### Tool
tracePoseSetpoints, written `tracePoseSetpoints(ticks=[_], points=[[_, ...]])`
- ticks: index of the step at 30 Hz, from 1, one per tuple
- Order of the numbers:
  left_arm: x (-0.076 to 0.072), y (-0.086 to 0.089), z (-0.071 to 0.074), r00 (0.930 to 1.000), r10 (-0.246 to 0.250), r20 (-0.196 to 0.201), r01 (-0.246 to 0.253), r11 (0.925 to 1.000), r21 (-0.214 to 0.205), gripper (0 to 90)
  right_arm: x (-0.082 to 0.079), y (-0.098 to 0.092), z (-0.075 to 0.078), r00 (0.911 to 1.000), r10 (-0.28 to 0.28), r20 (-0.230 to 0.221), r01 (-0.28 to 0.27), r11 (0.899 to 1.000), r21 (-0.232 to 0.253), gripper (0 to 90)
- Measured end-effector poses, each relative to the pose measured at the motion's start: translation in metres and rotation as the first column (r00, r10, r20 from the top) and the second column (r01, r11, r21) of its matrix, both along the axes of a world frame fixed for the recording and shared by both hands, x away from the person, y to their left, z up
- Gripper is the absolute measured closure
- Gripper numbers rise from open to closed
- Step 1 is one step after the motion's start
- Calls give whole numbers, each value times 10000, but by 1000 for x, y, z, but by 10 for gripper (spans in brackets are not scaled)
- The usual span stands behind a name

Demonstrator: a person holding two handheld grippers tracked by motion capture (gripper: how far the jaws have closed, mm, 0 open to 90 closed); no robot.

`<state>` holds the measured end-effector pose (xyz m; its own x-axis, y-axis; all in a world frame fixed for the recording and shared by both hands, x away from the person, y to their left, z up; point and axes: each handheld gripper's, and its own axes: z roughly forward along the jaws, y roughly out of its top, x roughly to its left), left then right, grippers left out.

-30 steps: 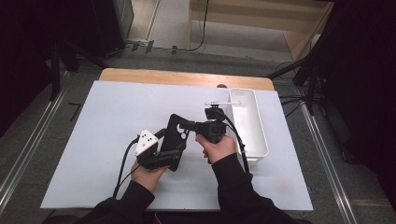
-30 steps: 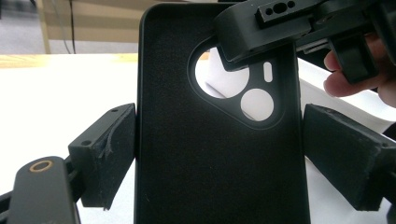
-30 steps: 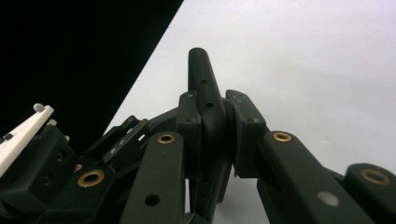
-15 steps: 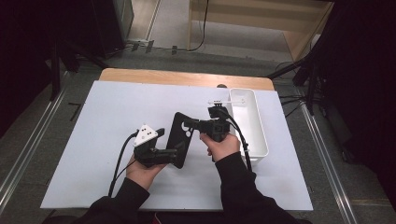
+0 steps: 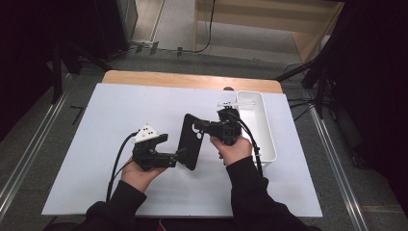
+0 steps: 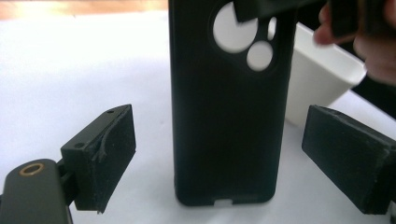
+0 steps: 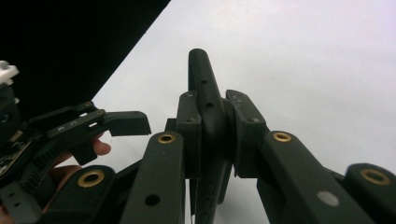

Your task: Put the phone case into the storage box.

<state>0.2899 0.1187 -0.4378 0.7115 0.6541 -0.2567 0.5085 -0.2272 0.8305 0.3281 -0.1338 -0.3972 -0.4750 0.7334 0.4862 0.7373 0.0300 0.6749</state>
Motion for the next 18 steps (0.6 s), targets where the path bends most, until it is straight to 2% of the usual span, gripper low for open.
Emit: tracePoseSetpoints(ticks=[1,6,7,11,14,18], points=[[2,1,0,9996,-161,-225,163,9998,83,95,-1,-1,2,9999,31,168,-29,10000,-82,745],[5,3,0,9976,-478,-495,488,9986,197,112,-3,-2,4,9981,190,581,-169,9992,-367,745],[6,4,1,9954,-624,-727,642,9977,227,116,-4,-2,5,9968,275,751,-240,9986,-478,745],[8,6,3,9914,-846,-1002,896,9949,463,116,-5,-3,6,9945,472,930,-420,9975,-569,745],[9,7,4,9900,-963,-1028,1041,9918,737,132,-6,-4,7,9924,667,1031,-607,9963,-609,745],[12,10,4,9858,-1074,-1292,1177,9902,748,132,-7,-6,8,9876,916,1277,-826,9939,-736,745]])
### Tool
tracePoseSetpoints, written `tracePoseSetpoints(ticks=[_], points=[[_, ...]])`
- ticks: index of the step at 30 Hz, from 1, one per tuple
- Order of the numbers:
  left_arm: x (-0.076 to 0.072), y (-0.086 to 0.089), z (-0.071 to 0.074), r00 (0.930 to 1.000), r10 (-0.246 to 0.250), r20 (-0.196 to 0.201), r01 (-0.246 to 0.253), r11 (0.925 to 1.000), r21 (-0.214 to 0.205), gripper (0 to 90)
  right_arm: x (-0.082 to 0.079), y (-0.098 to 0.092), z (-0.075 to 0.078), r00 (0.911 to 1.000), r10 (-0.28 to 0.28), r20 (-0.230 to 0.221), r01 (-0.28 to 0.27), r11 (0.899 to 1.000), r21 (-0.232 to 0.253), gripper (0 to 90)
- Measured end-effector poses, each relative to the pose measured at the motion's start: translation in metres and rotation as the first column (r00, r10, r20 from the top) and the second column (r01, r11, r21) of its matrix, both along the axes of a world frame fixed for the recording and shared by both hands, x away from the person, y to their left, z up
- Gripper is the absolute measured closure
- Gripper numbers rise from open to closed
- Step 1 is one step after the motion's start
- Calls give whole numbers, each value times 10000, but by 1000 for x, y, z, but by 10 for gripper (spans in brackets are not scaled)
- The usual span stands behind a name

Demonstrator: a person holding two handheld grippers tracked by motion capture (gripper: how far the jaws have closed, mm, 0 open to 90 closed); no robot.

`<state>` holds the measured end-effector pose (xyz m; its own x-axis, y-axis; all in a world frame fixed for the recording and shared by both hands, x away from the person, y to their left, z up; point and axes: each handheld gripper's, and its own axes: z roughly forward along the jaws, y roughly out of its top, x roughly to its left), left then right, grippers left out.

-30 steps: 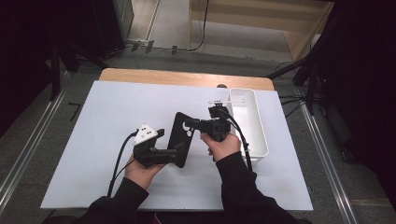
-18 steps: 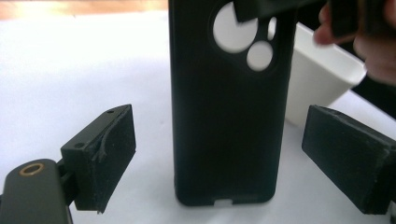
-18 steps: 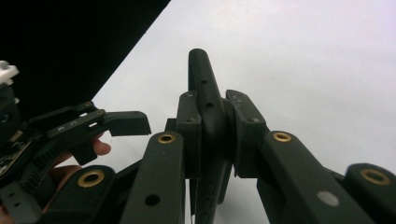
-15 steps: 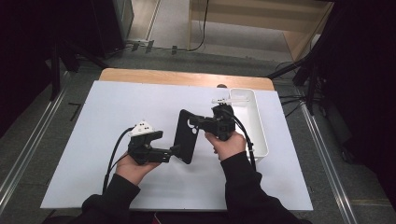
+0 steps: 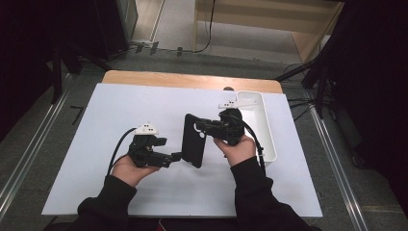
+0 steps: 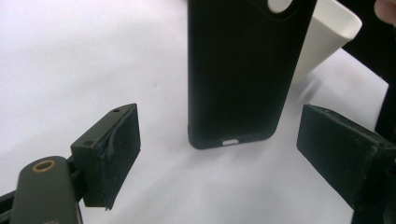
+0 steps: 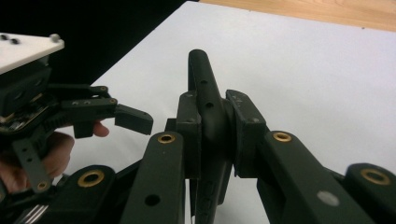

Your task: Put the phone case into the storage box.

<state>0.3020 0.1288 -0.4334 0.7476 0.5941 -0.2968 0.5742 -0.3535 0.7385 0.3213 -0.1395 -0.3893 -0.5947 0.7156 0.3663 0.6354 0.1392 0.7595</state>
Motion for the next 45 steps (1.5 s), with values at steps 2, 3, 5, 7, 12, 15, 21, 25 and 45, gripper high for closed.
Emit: tracePoseSetpoints(ticks=[2,3,5,7,12,15,21,25,45], points=[[2,2,1,10000,-43,-90,45,9998,213,133,-1,-1,0,9999,154,68,-154,9999,4,745],[2,3,1,9999,-50,-89,52,9997,251,134,-1,-1,1,9997,210,101,-210,9998,14,745],[3,3,2,9996,-166,-229,172,9995,260,134,-1,-1,1,9991,362,199,-361,9993,-34,745],[4,5,4,9989,-270,-387,278,9994,213,134,-2,-2,1,9984,485,298,-482,9988,-90,745],[6,7,6,9959,-417,-802,442,9986,291,134,-5,-3,0,9954,810,510,-799,9965,-240,745],[7,9,7,9947,-616,-821,640,9976,267,155,-6,-5,-1,9939,955,556,-943,9952,-247,745],[6,10,11,9963,-751,-407,776,9950,635,173,-8,-10,-3,9914,1198,531,-1192,9928,-129,745],[7,11,14,9939,-997,-480,1034,9913,816,175,-8,-13,-3,9883,1389,628,-1384,9903,-118,745],[11,17,30,9665,-2553,-265,2566,9626,873,278,0,-14,0,9192,3800,1028,-3773,9250,-457,745]])
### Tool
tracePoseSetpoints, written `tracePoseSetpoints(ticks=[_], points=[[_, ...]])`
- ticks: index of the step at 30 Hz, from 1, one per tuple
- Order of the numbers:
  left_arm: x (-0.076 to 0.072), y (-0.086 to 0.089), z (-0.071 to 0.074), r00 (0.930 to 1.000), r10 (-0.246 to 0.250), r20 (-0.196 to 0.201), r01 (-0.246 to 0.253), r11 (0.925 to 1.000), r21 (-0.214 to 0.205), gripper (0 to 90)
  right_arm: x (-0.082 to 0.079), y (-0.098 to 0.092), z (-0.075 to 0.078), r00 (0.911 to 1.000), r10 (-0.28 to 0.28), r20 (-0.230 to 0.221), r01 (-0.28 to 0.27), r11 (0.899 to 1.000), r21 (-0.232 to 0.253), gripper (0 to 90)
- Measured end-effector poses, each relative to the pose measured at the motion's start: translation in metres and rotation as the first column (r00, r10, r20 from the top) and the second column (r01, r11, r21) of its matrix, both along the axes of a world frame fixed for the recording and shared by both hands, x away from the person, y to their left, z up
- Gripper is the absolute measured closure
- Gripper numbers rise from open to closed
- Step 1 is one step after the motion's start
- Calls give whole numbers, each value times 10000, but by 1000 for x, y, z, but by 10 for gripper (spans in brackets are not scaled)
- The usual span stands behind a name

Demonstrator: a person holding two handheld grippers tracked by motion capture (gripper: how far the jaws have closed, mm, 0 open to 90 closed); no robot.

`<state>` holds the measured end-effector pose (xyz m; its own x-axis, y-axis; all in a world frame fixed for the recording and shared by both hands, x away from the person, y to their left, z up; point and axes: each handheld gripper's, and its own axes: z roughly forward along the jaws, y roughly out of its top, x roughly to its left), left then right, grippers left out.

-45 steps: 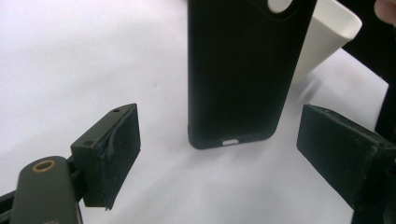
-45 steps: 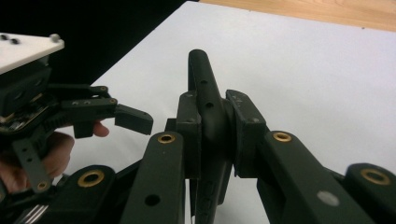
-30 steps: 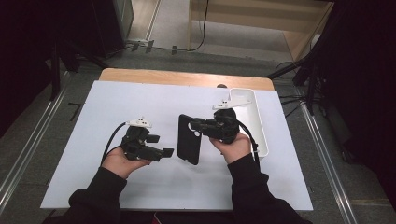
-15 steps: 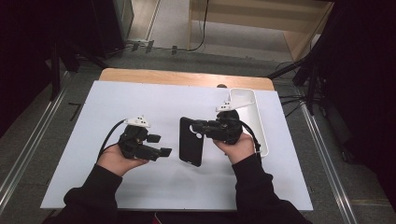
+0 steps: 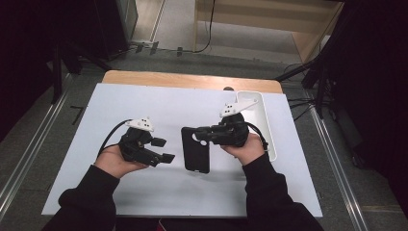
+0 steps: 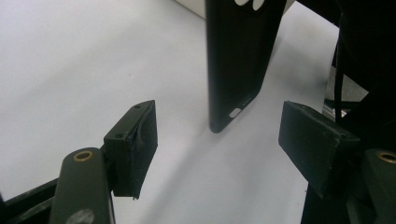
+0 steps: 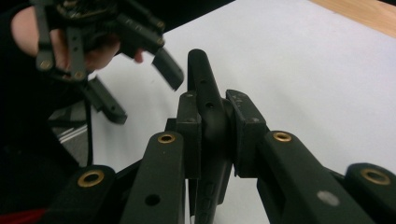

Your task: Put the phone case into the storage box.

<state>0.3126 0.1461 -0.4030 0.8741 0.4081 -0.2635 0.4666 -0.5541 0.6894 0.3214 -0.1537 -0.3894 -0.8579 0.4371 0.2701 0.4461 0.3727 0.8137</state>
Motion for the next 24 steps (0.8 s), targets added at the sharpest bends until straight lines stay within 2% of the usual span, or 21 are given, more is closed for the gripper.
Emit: tracePoseSetpoints(ticks=[2,6,9,11,14,16,21,24], points=[[1,1,2,10000,-20,22,20,10000,2,278,0,0,1,9996,292,-67,-292,9996,-50,746],[4,3,4,9998,-197,-69,196,9996,-181,278,2,0,2,9973,728,101,-726,9972,-171,745],[6,3,7,9987,-505,29,505,9986,-151,279,2,1,3,9937,1105,173,-1101,9936,-233,745],[6,3,10,9979,-625,145,629,9976,-288,279,2,2,2,9909,1320,250,-1312,9909,-283,745],[8,3,14,9949,-1002,85,1005,9935,-534,279,2,4,3,9877,1554,147,-1546,9870,-449,745],[8,2,16,9933,-1152,104,1157,9914,-605,279,2,6,3,9847,1722,256,-1709,9841,-477,745],[9,1,22,9908,-1306,339,1329,9882,-759,307,3,8,3,9773,2099,294,-2083,9768,-487,745],[10,0,24,9887,-1474,273,1493,9849,-879,308,4,10,2,9746,2216,338,-2196,9741,-546,745]])
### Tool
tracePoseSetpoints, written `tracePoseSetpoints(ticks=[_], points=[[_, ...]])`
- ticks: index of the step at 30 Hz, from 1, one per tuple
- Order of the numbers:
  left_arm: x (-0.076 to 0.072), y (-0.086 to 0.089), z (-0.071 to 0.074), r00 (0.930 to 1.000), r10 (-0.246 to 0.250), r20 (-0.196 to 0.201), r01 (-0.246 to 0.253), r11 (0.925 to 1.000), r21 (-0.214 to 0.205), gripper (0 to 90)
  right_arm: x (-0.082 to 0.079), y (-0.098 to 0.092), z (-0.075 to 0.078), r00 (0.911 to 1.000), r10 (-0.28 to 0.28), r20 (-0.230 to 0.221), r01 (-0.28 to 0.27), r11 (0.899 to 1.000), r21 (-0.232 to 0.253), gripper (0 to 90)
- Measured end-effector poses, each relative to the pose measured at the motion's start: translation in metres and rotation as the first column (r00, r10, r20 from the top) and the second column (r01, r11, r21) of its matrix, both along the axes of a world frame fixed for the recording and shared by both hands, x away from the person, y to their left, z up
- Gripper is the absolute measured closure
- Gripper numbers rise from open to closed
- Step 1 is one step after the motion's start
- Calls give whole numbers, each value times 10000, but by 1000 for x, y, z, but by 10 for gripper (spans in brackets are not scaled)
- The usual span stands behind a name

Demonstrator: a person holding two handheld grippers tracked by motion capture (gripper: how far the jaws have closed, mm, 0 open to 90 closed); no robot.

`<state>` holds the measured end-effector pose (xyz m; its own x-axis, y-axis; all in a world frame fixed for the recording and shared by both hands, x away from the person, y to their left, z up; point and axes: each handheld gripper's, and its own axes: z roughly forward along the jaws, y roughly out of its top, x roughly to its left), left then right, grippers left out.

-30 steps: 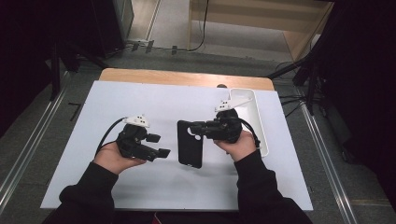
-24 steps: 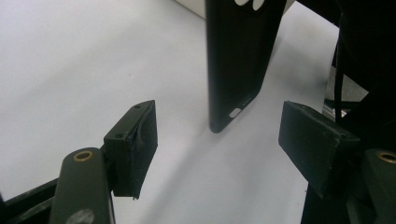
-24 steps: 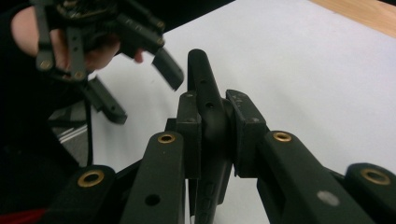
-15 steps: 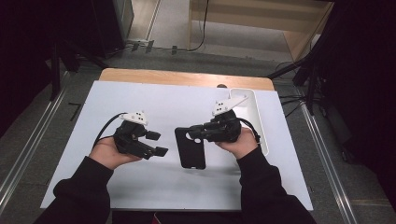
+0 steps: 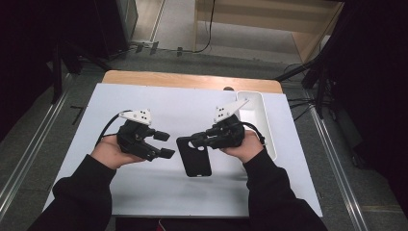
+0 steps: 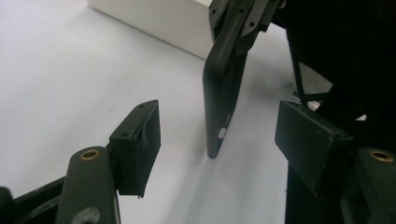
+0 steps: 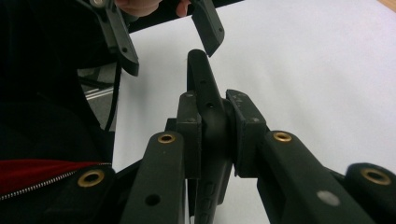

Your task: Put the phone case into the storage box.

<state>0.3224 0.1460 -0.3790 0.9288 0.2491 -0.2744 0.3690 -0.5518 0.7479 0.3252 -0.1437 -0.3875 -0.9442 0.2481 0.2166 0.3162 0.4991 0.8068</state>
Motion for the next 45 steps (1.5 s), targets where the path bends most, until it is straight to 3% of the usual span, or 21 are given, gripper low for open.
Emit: tracePoseSetpoints(ticks=[21,27,34,38,45], points=[[2,-10,3,9973,-653,-331,658,9977,147,350,0,12,0,9934,1143,6,-1143,9934,61,745],[2,-12,2,9967,-740,-322,748,9968,273,417,-1,14,0,9920,1264,22,-1264,9919,114,745],[-1,-14,1,9957,-861,-342,874,9954,390,557,-3,17,0,9887,1497,18,-1497,9887,96,745],[-2,-17,0,9950,-834,-558,863,9949,524,614,-4,18,0,9871,1599,30,-1599,9871,86,745],[-4,-17,0,9937,-977,-557,1003,9939,454,711,-3,19,-1,9858,1674,-153,-1672,9858,149,745]])
